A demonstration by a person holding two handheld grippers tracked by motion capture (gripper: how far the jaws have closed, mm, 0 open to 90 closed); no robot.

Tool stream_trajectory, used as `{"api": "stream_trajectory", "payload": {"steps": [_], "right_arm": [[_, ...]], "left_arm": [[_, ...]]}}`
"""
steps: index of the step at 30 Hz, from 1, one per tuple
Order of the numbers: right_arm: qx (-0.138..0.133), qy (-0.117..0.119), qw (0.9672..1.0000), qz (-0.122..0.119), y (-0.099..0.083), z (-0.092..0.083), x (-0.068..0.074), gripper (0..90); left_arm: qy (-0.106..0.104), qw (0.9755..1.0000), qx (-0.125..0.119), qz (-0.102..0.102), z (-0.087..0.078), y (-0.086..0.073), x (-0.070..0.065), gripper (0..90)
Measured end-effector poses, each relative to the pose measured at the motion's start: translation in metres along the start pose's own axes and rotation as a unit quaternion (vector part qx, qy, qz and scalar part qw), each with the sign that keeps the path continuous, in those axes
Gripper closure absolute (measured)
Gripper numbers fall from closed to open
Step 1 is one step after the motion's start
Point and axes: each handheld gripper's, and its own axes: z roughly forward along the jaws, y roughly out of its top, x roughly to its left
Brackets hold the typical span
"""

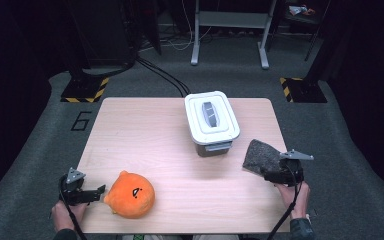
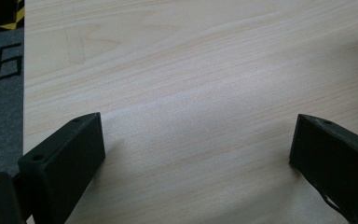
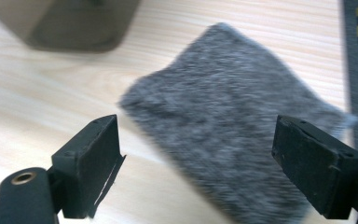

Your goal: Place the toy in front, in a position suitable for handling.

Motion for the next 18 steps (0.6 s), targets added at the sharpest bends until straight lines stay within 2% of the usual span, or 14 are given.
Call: {"api": "stream_trajectory", "payload": {"steps": [7, 13, 18], "right_arm": [[-0.006, 0.041, 0.9991, -0.007, 0.009, 0.003, 0.022, 12.0], [-0.016, 0.061, 0.9977, -0.026, 0.034, 0.010, 0.033, 13.1], [-0.024, 0.075, 0.9966, -0.024, 0.053, 0.015, 0.037, 13.9]], "left_arm": [[0.000, 1.0000, 0.003, 0.001, 0.000, 0.000, 0.000, 3.0], [0.002, 1.0000, 0.003, 0.000, 0.000, 0.000, 0.000, 3.0], [0.001, 1.0000, 0.003, 0.000, -0.001, 0.000, 0.000, 3.0]]}}
